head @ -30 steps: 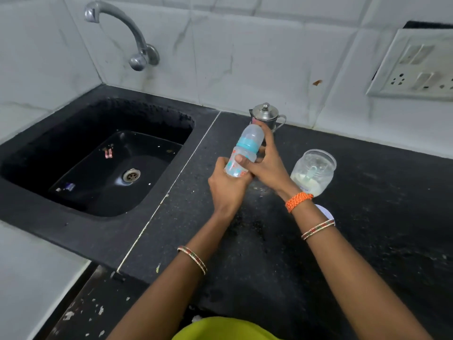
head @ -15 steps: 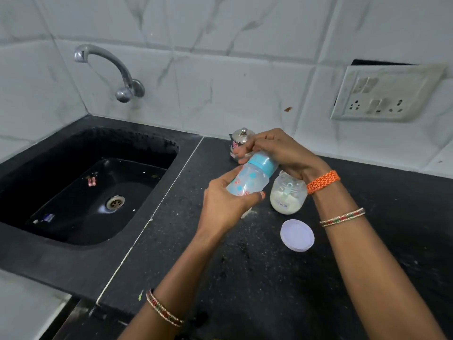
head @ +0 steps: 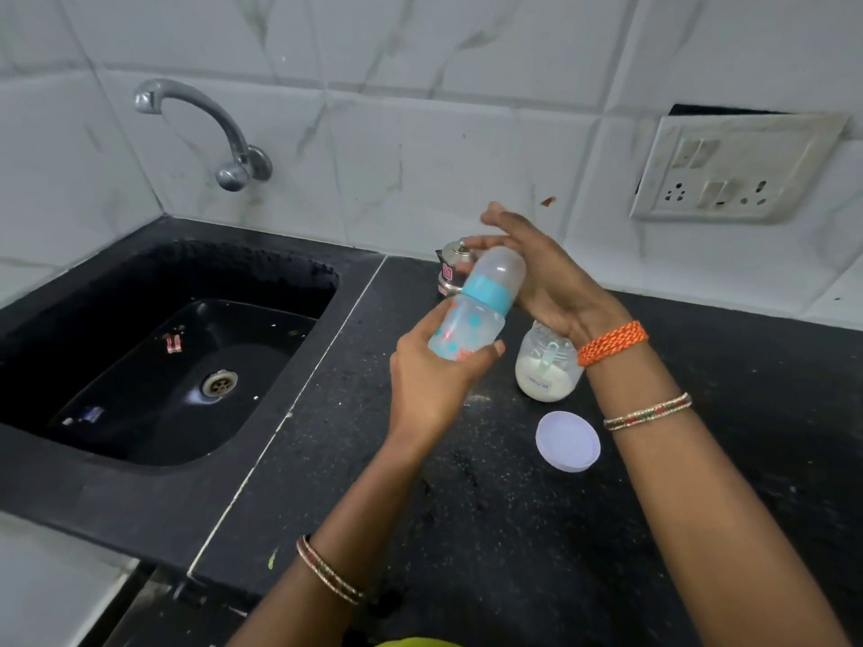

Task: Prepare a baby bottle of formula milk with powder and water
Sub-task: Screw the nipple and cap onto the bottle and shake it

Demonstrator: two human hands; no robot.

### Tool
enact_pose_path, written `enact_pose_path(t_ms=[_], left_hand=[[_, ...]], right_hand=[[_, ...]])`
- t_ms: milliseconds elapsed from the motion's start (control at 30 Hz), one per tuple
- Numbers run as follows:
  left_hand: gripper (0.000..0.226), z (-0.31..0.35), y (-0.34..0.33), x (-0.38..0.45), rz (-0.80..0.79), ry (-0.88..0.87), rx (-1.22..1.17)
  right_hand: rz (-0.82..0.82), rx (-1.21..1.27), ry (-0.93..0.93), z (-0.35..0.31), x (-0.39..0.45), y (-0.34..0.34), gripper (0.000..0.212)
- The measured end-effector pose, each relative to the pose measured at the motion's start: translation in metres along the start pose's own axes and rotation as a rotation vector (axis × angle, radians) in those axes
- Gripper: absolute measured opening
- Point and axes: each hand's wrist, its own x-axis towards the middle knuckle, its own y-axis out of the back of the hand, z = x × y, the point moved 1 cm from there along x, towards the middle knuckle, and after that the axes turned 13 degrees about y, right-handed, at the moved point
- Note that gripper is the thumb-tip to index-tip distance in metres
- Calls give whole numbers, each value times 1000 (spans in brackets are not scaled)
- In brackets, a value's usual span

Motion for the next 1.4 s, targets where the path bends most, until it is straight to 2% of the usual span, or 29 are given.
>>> enact_pose_path(t_ms=[33, 67, 200, 267, 333, 433, 500, 567, 667, 833, 967, 1100, 1233, 1333, 1400], left_hand=[[41, 3, -1, 5, -43, 22, -75], [44, 6, -3, 8, -53, 13, -106], [96, 15, -1, 17, 57, -114, 104], [104, 19, 1, 15, 33, -169, 70], [104, 23, 1, 12, -26, -198, -12], [102, 30, 4, 15, -185, -140, -299], [92, 29, 7, 20, -317, -33, -542], [78, 24, 12, 21, -442, 76, -678], [62, 20, 18, 22, -568, 172, -692], [61, 23, 20, 26, -733, 223, -679], [63, 25, 15, 21, -728, 193, -638], [54, 26, 10, 13, -622, 126, -627], [57, 33, 5, 8, -496, 94, -642], [60, 43, 1, 11, -417, 95, -562], [53, 51, 3, 13, -405, 111, -542]], right_hand=[[48, 111, 40, 3, -1, 0, 46], [78, 119, 99, 9, -4, -2, 56], [121, -210, 317, 26, -27, -12, 93], [139, -272, 374, 26, -30, -6, 109], [146, -351, 418, 18, -30, -6, 116], [135, -419, 504, 9, -31, -8, 111], [62, -427, 473, 2, -36, -6, 98], [-36, -403, 407, -3, -40, 0, 93], [-141, -312, 322, -9, -43, 10, 93], [-208, -318, 279, -22, -38, 17, 95], [-159, -352, 322, -25, -39, 12, 91], [-123, -267, 298, -22, -42, 13, 86], [-60, -262, 372, -17, -46, 8, 79], [18, -319, 437, -15, -44, 5, 83], [10, -303, 430, -13, -39, 8, 92]])
